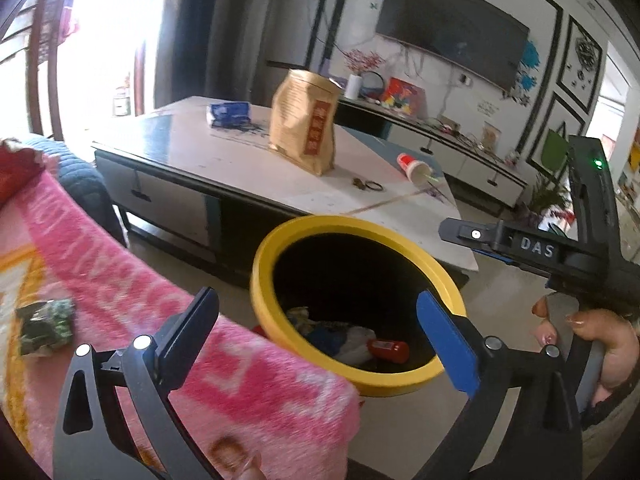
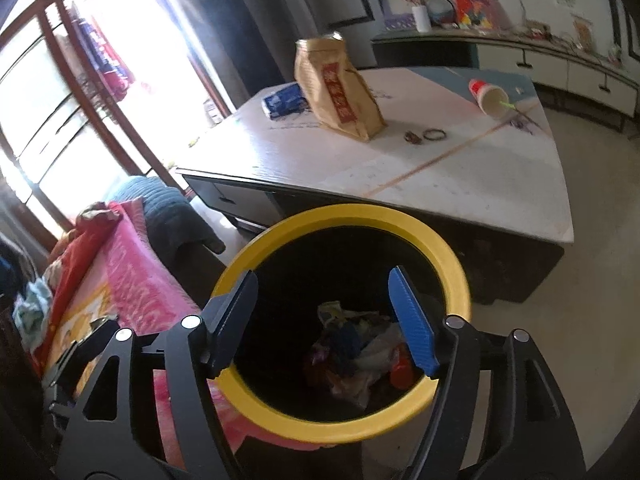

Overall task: Collect trash
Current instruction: 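Open both grippers to drop the wrapper and chocolate bar into the bin, then move both grippers back to the last wrappers on the blanket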

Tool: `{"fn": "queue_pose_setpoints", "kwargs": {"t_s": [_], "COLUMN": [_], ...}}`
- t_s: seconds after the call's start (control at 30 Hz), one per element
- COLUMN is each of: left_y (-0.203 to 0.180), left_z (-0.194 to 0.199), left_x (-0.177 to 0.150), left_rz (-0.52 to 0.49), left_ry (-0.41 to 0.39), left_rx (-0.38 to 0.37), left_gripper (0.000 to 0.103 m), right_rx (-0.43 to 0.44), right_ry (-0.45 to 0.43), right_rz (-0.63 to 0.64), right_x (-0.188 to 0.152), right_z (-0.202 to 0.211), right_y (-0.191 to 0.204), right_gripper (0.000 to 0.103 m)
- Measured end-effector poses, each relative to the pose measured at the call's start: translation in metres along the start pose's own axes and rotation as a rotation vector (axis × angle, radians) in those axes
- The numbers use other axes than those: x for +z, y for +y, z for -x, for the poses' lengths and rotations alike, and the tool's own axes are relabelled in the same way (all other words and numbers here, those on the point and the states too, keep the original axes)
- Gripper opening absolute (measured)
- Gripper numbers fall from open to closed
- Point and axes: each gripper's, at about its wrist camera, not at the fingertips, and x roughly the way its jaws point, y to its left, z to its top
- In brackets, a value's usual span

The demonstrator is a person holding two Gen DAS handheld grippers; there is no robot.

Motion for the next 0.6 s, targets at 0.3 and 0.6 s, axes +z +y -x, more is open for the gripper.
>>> {"fn": "queue_pose_setpoints", "kwargs": {"t_s": [0.3,0.6], "left_y": [0.039,0.078], "left_z": [0.041,0.078], "left_x": [-0.008,-0.018], "left_rz": [0.088,0.159], "left_ry": [-0.075,-0.136], "left_rx": [0.108,0.206], "left_gripper": [0.096,0.096], "right_rx": [0.077,0.144], "right_ry": [-0.044,-0.026], "right_rz": [0.111,0.201], "right_x": [-0.006,-0.021], "right_z": [0.014,0.015], "right_y": [0.049,0.094], "right_gripper": [0.067,0.067]}}
